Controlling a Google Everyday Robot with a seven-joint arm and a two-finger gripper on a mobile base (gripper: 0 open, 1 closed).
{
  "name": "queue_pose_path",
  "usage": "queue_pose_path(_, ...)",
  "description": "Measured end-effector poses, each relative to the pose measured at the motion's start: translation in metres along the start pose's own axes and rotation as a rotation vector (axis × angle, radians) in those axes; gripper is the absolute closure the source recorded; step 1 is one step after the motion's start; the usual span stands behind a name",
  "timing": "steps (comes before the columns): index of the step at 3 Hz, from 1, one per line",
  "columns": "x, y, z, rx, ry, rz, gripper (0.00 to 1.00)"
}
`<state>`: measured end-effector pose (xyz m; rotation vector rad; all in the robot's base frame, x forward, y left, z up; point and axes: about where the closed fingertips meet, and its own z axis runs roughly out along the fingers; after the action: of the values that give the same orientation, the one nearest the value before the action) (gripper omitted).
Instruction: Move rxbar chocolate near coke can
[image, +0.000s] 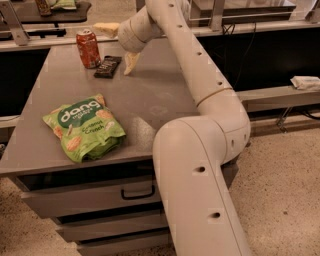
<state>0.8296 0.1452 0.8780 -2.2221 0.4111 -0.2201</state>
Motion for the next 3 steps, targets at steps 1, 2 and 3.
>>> queue_pose_path(1, -0.0002, -0.0027, -0.0023, 0.000, 0.000, 0.000, 0.00)
queue_pose_path(2, -0.0003, -0.0035, -0.0030, 0.001, 0.000, 0.000, 0.00)
queue_pose_path(3, -0.0002, -0.0042, -0.0037, 0.001, 0.000, 0.000, 0.14)
